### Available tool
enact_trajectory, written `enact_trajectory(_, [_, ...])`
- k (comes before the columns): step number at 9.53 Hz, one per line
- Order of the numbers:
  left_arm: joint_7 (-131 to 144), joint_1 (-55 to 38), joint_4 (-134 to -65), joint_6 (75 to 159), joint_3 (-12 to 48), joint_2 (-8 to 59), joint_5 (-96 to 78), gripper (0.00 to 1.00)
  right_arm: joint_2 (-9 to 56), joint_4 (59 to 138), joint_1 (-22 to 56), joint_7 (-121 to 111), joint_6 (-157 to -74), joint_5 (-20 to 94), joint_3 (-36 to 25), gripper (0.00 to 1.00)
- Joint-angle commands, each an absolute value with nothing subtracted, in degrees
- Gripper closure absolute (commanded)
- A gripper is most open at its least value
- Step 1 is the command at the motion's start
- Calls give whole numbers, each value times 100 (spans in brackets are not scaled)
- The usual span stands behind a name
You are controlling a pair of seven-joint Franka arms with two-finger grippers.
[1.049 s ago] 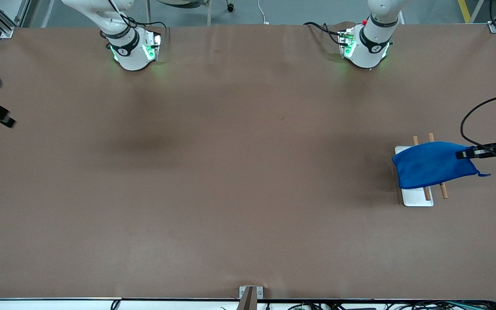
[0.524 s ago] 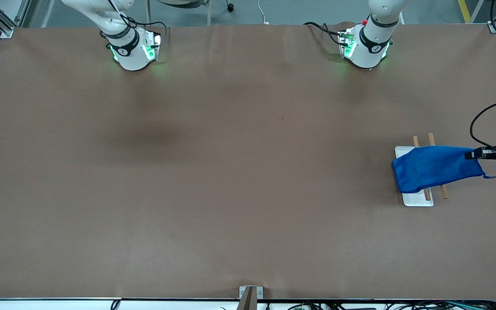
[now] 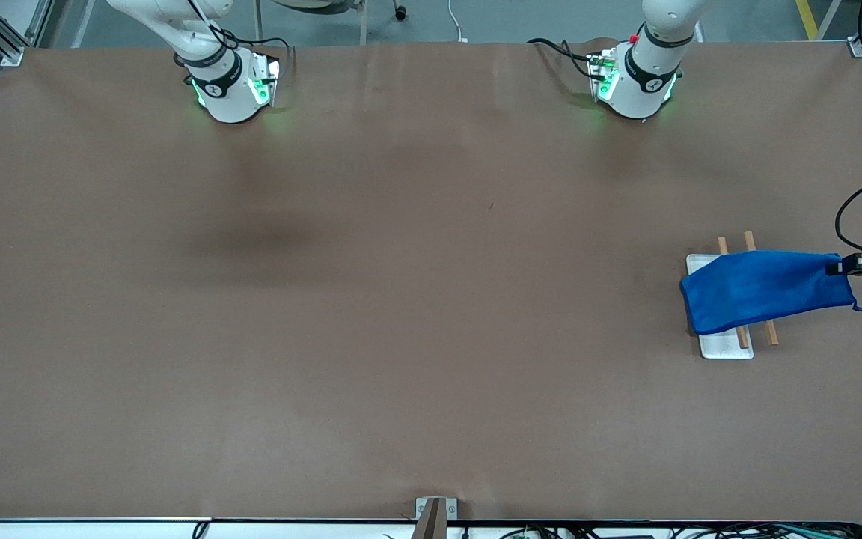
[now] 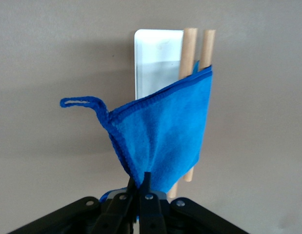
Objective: Right arm passes towel to left arm to hang
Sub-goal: 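Lower the towel onto the dowels and open the left gripper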
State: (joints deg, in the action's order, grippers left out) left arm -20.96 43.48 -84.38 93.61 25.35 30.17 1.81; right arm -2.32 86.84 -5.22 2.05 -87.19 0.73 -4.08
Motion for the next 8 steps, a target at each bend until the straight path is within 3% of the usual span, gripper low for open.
enact_trajectory(1, [-2293,4394,-8402,9474,2444,3313,491,99,-202,8604,-474,176,-8640,-70,-387,0])
enact_trajectory(5, [-2294,4403,-8341,9633,2356,3524,536,99,-202,8613,-501,193,-8640,-70,-387,0])
enact_trajectory(7, [-2294,4412,-8332,9772,2312,3603,536,93,-202,8622,-501,211,-8640,-70,-387,0])
enact_trajectory(8, [-2303,4403,-8323,9817,2242,3647,527,74,-193,8631,-510,220,-8640,-70,-387,0])
